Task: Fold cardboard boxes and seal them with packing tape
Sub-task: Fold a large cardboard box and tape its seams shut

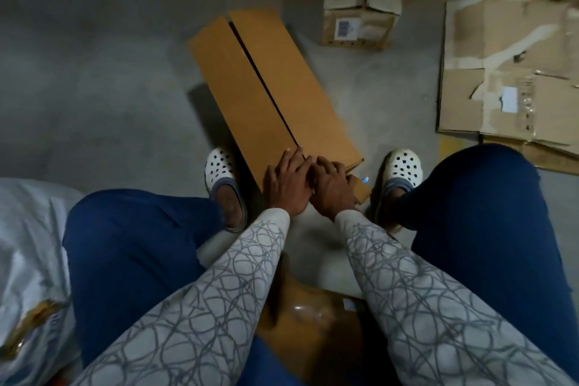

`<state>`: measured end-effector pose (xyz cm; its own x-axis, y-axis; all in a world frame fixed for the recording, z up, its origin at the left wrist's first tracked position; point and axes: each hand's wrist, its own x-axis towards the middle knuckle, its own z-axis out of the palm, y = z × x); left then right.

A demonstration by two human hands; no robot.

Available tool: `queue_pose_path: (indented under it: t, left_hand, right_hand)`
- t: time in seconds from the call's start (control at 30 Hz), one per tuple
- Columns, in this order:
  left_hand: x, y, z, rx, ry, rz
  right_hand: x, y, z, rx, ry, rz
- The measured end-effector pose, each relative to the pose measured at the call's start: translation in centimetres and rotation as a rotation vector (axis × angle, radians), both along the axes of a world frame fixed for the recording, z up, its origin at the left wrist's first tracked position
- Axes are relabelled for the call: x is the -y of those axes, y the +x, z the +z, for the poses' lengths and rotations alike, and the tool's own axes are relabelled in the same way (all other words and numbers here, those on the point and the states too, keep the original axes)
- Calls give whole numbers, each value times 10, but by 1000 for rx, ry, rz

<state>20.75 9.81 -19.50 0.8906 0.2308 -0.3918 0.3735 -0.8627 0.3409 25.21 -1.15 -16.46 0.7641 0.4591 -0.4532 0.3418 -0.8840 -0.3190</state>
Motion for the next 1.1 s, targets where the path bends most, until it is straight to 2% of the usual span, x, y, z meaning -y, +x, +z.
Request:
queue_pose_path:
  t: [0.23, 0.3, 0.37, 0.4, 0.47, 0.53, 0.57, 0.6, 0.67, 0.7, 0.73, 0.77, 0.87, 0.93, 1.1]
  left_hand:
    - [-1, 4, 9, 179, -79, 283]
    - [-5, 6, 2, 131, -118, 429]
    - [-8, 4, -5, 25, -151, 680]
    - [-9, 4, -5, -15, -232, 845]
    - [-8, 5, 4, -50, -611, 1223]
    - [-8, 6, -3, -252, -980, 1400]
    - [-9, 4, -14, -344, -1024, 1432]
    - [-12, 1, -38, -358, -997, 1447]
    - [-18, -5, -114, -218, -879, 1472]
    - [-18, -4, -128, -144, -826, 1489]
    - [-19, 1, -112, -106, -791, 1468]
    - [-19, 11, -62, -53, -721, 1441]
    - [-43, 32, -25, 26, -473, 1316]
    - [-71, 46, -25, 67, -389, 1275]
    - [-124, 79, -36, 125, -356, 1191]
  right_hand:
    - [-1, 31, 4, 46, 160, -206]
    - [-2, 36, 4, 53, 138, -231]
    - [-2, 37, -4, 40, 73, -261]
    - [-1, 37, -10, 28, 43, -291]
    - [2, 37, -22, -21, 1, -371]
    - [5, 36, -31, -146, 42, -499]
    - [5, 36, -34, -200, 104, -560]
    - [4, 37, -37, -224, 164, -605]
    - [-1, 41, -40, -193, 230, -645]
    - [-6, 45, -40, -166, 237, -644]
    - [-11, 50, -42, -145, 232, -635]
    - [-16, 55, -42, -130, 218, -620]
    - [-34, 71, -41, -160, 189, -591]
    - [-48, 83, -39, -183, 210, -545]
    - [-80, 111, -47, -143, 248, -403]
